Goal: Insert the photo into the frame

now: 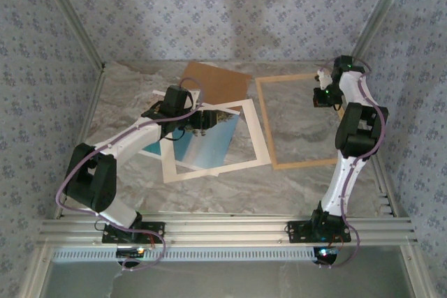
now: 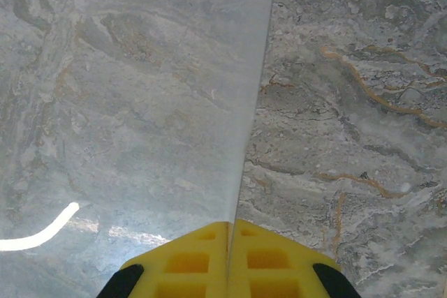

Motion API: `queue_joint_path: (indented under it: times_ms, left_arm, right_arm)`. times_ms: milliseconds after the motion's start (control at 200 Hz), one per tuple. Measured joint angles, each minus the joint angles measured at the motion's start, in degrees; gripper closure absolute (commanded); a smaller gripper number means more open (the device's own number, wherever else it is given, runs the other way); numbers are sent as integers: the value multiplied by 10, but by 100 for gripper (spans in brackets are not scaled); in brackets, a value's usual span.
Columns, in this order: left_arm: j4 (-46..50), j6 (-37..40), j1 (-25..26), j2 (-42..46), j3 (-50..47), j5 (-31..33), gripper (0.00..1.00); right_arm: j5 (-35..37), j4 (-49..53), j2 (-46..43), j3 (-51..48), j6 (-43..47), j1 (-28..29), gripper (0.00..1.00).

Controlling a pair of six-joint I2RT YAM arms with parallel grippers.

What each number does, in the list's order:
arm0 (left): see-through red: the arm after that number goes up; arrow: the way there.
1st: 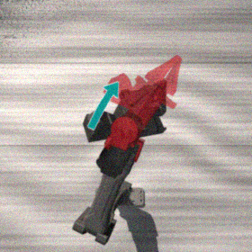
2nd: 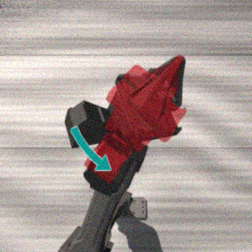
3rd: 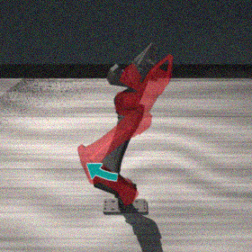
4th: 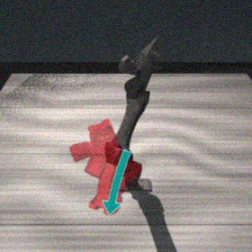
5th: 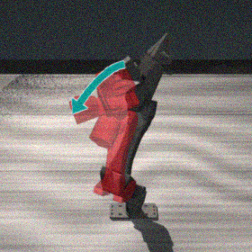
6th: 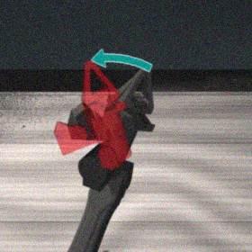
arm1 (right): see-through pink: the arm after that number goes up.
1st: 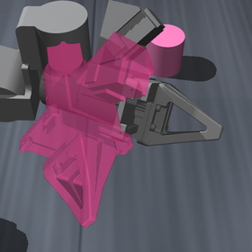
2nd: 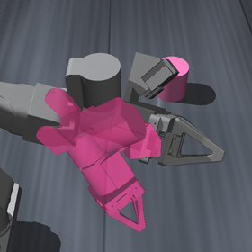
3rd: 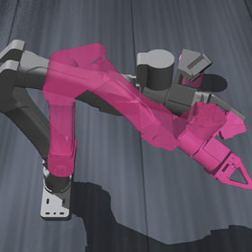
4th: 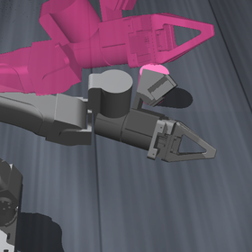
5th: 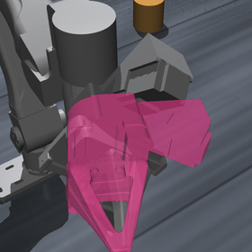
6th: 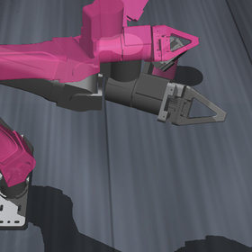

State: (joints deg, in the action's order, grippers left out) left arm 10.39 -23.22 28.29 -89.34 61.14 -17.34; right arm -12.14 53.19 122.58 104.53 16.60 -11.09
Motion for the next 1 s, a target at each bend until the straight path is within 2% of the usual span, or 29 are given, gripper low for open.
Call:
queue_joint_path:
  times_ms: [1000]
  left_arm:
    - [0,0,0,0,0,0,25]
  right_arm:
    - [31,31,23,36,10,0,100]
